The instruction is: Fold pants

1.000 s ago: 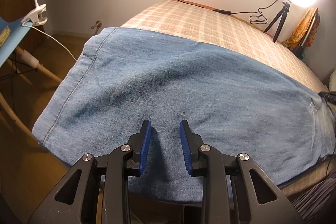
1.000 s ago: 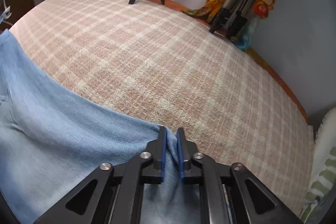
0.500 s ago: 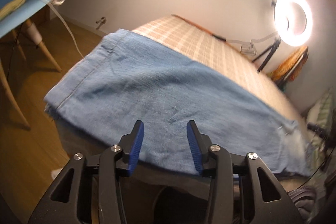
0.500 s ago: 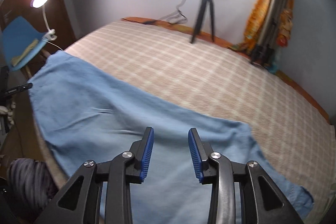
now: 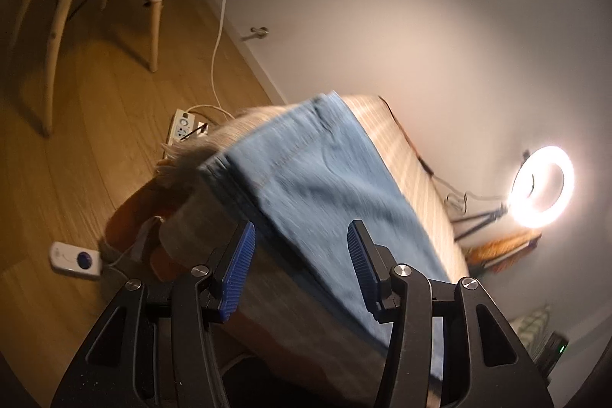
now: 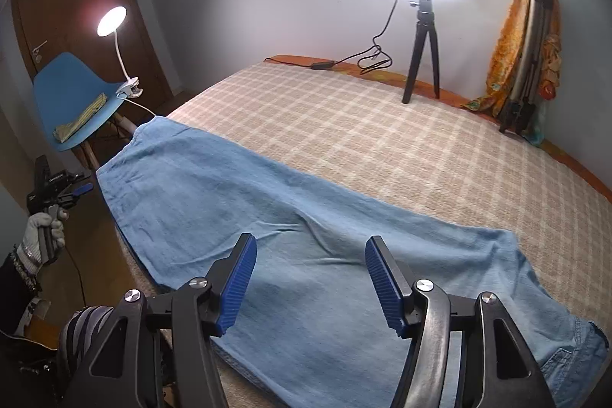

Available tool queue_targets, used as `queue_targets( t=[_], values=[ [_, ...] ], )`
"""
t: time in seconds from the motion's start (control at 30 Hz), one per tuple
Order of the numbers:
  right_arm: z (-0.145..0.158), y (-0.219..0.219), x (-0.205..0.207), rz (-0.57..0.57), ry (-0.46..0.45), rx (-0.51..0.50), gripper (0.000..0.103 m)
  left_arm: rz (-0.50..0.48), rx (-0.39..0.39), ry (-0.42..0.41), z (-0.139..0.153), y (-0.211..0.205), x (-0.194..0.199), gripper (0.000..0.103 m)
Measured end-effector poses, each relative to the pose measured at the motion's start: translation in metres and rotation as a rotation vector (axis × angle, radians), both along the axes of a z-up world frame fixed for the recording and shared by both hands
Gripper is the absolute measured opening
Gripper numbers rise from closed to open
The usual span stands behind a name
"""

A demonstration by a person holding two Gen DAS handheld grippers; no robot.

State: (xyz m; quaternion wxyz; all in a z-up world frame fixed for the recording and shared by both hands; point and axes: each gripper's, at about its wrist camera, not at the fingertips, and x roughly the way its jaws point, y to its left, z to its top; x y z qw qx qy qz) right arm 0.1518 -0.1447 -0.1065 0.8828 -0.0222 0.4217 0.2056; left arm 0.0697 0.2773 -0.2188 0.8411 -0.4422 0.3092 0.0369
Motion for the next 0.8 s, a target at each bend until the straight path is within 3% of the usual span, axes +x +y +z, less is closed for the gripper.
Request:
queue_targets(
  t=[0.27, 0.47, 0.67, 0.8],
  values=[
    [0.004, 0.017, 0.001, 0.003, 0.007, -0.009, 0.062, 0.051, -0.104, 0.004, -0.019, 0.016, 0.003, 0.049],
    [0.006, 0.030, 0.002, 0.007, -0.002, -0.010, 0.062, 0.067, -0.055, 0.008, -0.022, 0.018, 0.005, 0.049],
    [0.004, 0.048, 0.007, 0.019, 0.017, 0.012, 0.062, 0.071, -0.099, -0.007, -0.032, 0.023, 0.007, 0.049],
    [0.006, 0.063, 0.012, 0.040, 0.016, 0.012, 0.062, 0.100, -0.156, -0.067, -0.035, 0.027, 0.002, 0.049]
  ],
)
